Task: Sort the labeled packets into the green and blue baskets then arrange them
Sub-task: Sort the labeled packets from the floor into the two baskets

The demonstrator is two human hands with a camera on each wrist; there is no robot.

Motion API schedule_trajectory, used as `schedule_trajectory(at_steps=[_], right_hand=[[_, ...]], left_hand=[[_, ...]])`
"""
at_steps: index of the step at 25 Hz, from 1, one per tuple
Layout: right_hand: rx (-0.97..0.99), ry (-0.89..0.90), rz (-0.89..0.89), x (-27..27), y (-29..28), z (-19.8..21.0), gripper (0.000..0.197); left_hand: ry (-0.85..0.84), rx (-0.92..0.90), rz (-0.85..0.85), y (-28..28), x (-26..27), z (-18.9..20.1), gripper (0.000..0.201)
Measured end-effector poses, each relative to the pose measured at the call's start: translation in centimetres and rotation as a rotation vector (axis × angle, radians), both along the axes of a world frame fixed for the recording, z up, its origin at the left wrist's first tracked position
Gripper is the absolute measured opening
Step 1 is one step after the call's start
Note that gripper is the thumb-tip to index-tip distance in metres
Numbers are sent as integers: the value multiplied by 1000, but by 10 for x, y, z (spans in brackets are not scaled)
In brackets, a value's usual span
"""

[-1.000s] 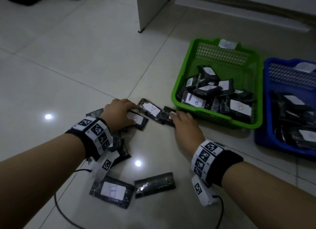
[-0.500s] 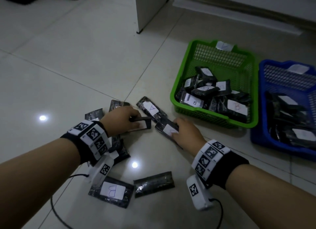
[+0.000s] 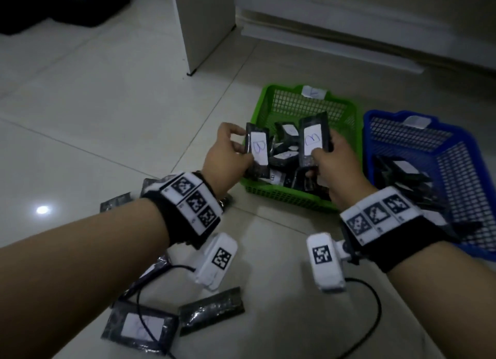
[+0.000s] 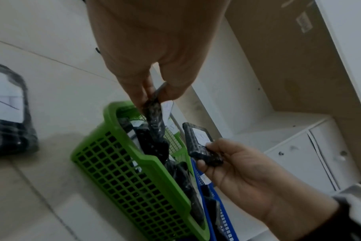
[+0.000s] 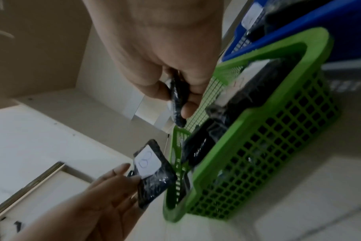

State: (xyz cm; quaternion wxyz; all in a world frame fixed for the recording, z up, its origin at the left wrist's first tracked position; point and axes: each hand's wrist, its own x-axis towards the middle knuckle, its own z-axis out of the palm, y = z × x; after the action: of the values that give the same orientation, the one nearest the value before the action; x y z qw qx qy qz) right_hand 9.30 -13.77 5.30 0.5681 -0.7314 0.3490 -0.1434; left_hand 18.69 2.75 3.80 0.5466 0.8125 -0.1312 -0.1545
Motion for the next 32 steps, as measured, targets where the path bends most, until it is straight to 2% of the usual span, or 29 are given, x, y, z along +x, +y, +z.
schedule_trajectory(at_steps=[2,6,8,10,12,16,19,20,23,24,26,29,31,32], right_hand=[[9,57,11,4,-14,-4,50],[-43,168,43,-2,-19,-18,47],[-211,178,27,-9,-11,-19,46],[-362,101,24,-20,10,-16,39],[-433,28,93,-35,45,-15,34],[-334,123,430,-64,125,-47,29],[-345,252,712,-80,165,-73,21],[-391,315,827,-84,172,-78,25],[-655,478,1136,-90,188,-88,61],[-742,494,1184,-89,192,-90,62],[-792,477,1215,-84,197,-91,53],[-607,497,1167,-67,193,-87,41],[-315,485,1042,-53,188,-81,30],[-107,450,939,-47,186,-78,22]], left_hand=[[-129,134,-43,-13,3,-9,30],[-302,413,-293,-11,12,-28,38],[-331,396,-335,5,15,-28,37],[-342,333,-328,29,13,-25,31],[-314,306,-297,62,4,-23,25],[-204,450,-225,150,-27,-36,18],[-252,572,-175,208,-45,-48,33],[-245,627,-171,220,-48,-51,43],[-70,768,-134,244,-52,-59,70],[-53,792,-130,248,-52,-62,74],[-140,882,-150,250,-50,-69,74],[-228,938,-119,252,-43,-69,69],[-243,952,-109,251,-41,-66,73],[-232,910,-103,249,-41,-63,74]])
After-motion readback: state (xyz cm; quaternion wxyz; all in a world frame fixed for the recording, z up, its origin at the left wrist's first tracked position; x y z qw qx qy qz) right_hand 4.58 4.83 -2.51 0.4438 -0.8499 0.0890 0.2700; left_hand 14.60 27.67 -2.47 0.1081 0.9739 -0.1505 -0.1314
